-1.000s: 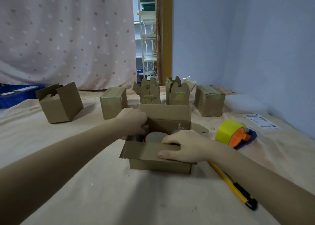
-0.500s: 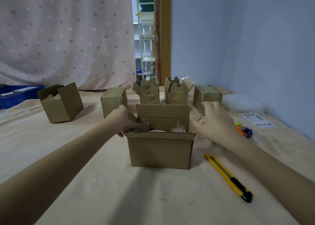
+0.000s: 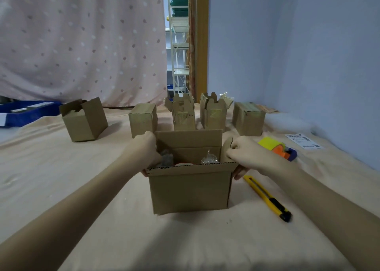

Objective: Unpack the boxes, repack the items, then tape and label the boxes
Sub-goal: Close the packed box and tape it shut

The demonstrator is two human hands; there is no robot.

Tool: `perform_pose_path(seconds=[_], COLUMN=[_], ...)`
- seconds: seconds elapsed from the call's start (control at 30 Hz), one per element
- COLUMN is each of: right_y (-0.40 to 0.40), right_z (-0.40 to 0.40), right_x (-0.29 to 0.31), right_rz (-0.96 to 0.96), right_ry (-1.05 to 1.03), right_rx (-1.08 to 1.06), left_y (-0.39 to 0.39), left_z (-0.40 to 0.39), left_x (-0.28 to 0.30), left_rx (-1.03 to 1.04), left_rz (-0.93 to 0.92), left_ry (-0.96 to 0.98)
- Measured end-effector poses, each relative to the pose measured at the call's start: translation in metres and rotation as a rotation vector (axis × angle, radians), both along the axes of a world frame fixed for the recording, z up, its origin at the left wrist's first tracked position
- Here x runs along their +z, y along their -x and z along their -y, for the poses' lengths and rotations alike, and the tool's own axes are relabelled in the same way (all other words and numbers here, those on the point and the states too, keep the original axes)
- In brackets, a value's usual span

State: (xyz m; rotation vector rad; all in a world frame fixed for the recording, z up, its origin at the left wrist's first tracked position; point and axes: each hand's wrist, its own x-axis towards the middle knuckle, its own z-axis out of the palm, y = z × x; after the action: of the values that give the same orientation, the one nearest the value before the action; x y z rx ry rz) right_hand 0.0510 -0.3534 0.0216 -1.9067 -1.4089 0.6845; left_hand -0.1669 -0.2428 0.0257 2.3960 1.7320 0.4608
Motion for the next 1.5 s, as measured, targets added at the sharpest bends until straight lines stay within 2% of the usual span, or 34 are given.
perform_pose_path(seconds=[0.07,0.2,0.33,0.4,0.47,0.53,0.6,0.73,0.8,0.93,1.1,1.23,1.33,1.43,1.5], right_y=[0.006,0.005,-0.001,0.001,0.002,0.001,-0.005,-0.015,-0.014,-0.006,-0.006,-0.006,-0.007,-0.007,-0.006], right_z=[0.006,0.012,0.021,0.030,0.038,0.042,0.042,0.036,0.033,0.026,0.013,0.007,0.008,0.008,0.006], right_x=[-0.002,-0.005,-0.031,-0.049,-0.064,-0.076,-0.080,-0.075,-0.071,-0.063,-0.064,-0.072,-0.068,-0.056,-0.047], right_rz=[0.067,0.066,-0.170,-0.274,-0.200,-0.073,-0.036,0.257,0.307,0.034,-0.061,-0.248,-0.293,-0.197,-0.127], right_ry=[-0.007,-0.121,-0.307,-0.391,-0.439,-0.424,-0.384,-0.382,-0.430,-0.523,-0.568,-0.552,-0.501,-0.411,-0.376], right_rx=[0.023,0.045,0.050,0.118,0.233,0.339,0.387,0.378,0.327,0.224,0.132,0.115,0.067,0.134,0.184], left_y=[0.006,0.017,0.023,0.028,0.034,0.041,0.049,0.054,0.051,0.038,0.023,0.016,0.016,0.017,0.015], left_z=[0.008,0.040,0.079,0.085,0.083,0.077,0.071,0.061,0.056,0.053,0.048,0.050,0.047,0.039,0.035], left_x=[-0.006,-0.004,-0.030,-0.048,-0.063,-0.073,-0.074,-0.070,-0.072,-0.073,-0.075,-0.077,-0.076,-0.070,-0.063], left_rx=[-0.012,-0.080,-0.219,-0.290,-0.357,-0.422,-0.463,-0.514,-0.485,-0.347,-0.233,-0.185,-0.193,-0.329,-0.375], left_rz=[0.006,0.289,0.366,0.406,0.445,0.478,0.485,0.453,0.552,0.797,0.865,0.979,0.923,0.762,0.592], left_ry=[-0.025,0.064,0.034,0.011,0.001,0.003,0.034,0.001,-0.004,-0.006,-0.002,0.007,-0.033,-0.130,-0.223])
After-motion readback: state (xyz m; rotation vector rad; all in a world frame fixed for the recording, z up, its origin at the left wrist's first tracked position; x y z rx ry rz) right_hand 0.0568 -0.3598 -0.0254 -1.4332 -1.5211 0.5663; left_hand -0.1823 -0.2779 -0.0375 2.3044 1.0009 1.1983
